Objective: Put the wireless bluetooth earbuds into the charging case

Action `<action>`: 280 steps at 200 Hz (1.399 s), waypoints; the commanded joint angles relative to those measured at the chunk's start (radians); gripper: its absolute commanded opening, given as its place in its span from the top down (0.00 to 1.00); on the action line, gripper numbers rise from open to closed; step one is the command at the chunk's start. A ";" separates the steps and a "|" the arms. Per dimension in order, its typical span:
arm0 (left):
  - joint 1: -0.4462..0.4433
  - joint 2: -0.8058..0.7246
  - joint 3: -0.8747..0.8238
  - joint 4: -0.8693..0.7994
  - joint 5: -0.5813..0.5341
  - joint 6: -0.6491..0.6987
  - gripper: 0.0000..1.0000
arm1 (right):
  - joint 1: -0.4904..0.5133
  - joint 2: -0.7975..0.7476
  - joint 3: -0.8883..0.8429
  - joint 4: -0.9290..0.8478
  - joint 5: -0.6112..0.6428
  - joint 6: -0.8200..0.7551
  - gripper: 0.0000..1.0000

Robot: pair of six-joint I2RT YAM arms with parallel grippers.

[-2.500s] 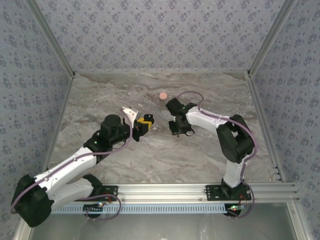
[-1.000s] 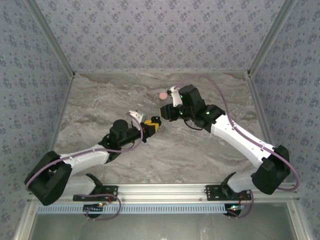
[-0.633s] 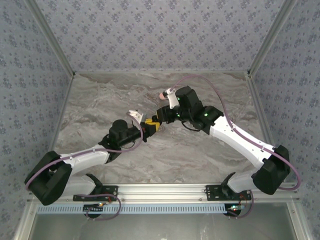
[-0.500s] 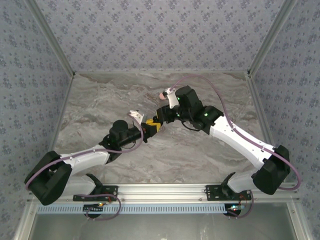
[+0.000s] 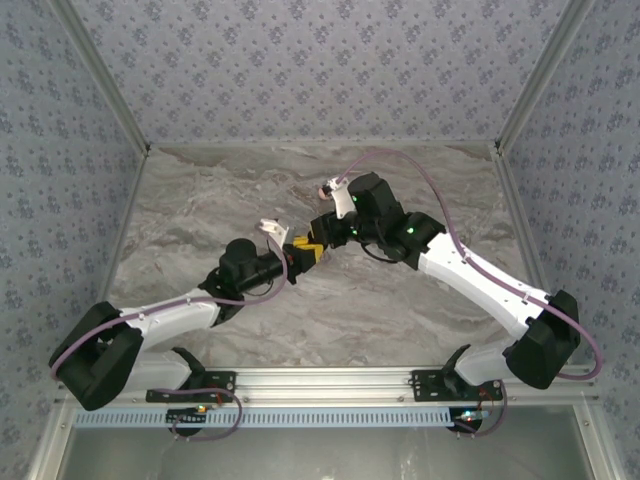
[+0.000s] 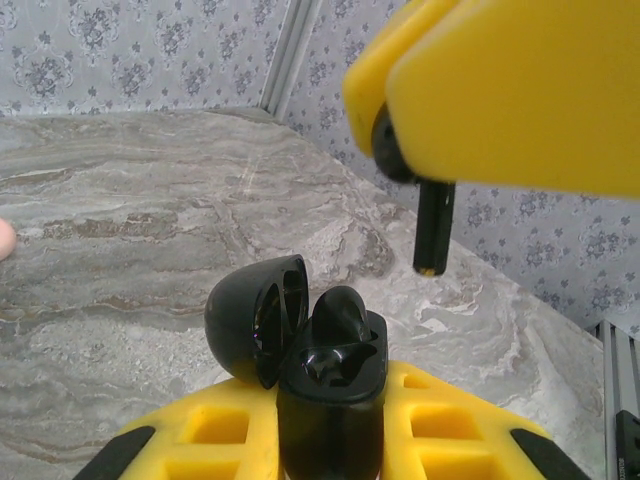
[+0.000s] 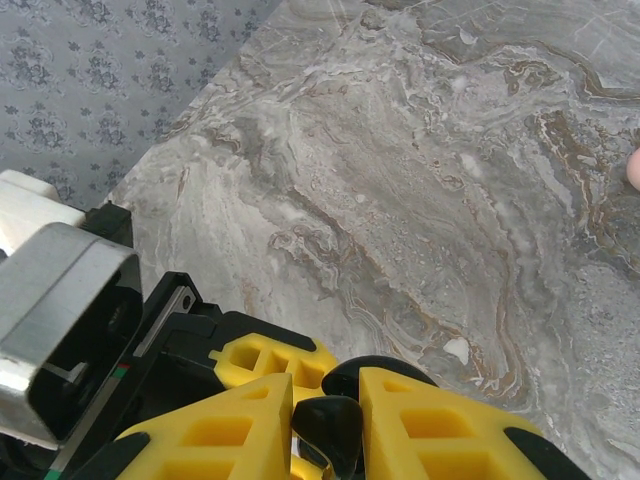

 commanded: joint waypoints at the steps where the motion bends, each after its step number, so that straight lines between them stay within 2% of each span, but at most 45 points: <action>1: -0.006 -0.009 0.054 0.027 0.010 -0.014 0.79 | 0.010 0.011 0.039 -0.014 0.025 -0.025 0.76; 105: -0.006 -0.053 0.065 -0.021 0.012 -0.012 0.79 | 0.018 0.020 0.043 -0.022 0.060 -0.034 0.76; 280: -0.005 -0.061 0.082 -0.054 -0.008 -0.040 0.79 | 0.027 0.026 0.032 -0.021 0.044 -0.034 0.76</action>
